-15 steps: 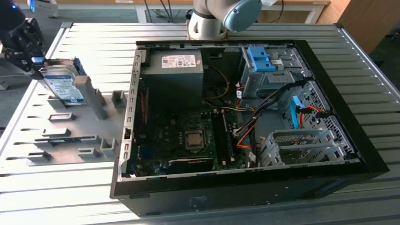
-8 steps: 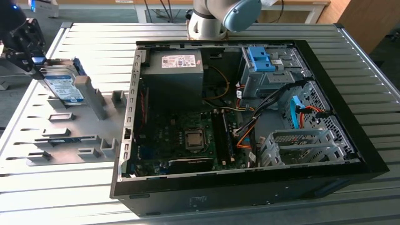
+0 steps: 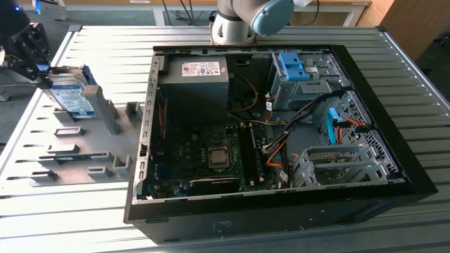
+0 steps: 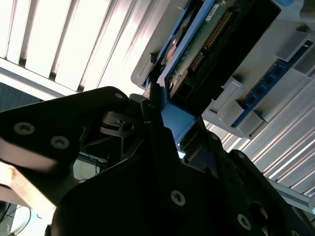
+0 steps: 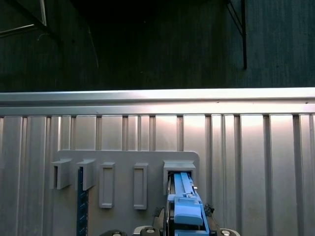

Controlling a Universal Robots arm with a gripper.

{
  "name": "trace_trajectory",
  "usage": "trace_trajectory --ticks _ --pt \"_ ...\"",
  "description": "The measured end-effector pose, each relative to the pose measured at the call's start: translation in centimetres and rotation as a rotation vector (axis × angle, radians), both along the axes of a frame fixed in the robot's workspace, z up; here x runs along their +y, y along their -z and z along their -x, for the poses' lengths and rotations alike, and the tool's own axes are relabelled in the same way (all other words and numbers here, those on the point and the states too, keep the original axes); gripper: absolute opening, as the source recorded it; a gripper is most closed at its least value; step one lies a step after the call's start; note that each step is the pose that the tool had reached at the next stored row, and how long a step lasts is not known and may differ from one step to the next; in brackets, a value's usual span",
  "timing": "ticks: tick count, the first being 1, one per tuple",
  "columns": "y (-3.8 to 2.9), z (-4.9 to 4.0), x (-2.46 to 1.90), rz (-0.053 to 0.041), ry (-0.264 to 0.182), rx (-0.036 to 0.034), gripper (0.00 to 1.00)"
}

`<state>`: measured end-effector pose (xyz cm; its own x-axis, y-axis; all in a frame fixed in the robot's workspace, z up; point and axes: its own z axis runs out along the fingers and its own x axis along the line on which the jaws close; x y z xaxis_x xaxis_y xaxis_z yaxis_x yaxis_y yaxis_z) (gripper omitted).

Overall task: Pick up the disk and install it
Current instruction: 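Pick up the disk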

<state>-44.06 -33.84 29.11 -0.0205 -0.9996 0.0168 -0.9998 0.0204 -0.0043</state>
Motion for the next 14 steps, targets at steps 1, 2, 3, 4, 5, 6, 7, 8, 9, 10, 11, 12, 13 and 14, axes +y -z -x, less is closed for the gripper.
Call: trace_trajectory --ticks 1,2,3,4,5,6,7,8,9,10,11,12,13,14 --pt "0.01 0.00 0.00 0.0014 0.000 0.0000 0.41" --pt "0.01 0.00 0.00 0.0030 0.000 0.0000 0.41" --pt "0.00 0.00 0.00 0.0043 0.000 0.0001 0.40" --pt "0.00 0.00 0.00 0.0059 0.000 0.0001 0.40" --pt "0.01 0.00 0.00 0.0077 0.000 0.0001 0.36" --pt "0.01 0.00 0.00 0.0094 0.000 0.0000 0.36" --pt "0.01 0.00 0.00 0.0108 0.000 0.0001 0.36" --pt "0.00 0.00 0.00 0.0113 0.000 0.0002 0.36" --pt "0.00 0.00 0.00 0.0113 0.000 0.0002 0.36" --pt "0.00 0.00 0.00 0.0114 0.000 0.0002 0.36" --pt "0.00 0.00 0.00 0.0114 0.000 0.0002 0.36" --pt "0.01 0.00 0.00 0.0115 0.000 0.0002 0.36" --pt "0.01 0.00 0.00 0.0114 0.000 0.0001 0.36" --pt "0.01 0.00 0.00 0.0114 0.000 0.0001 0.36"
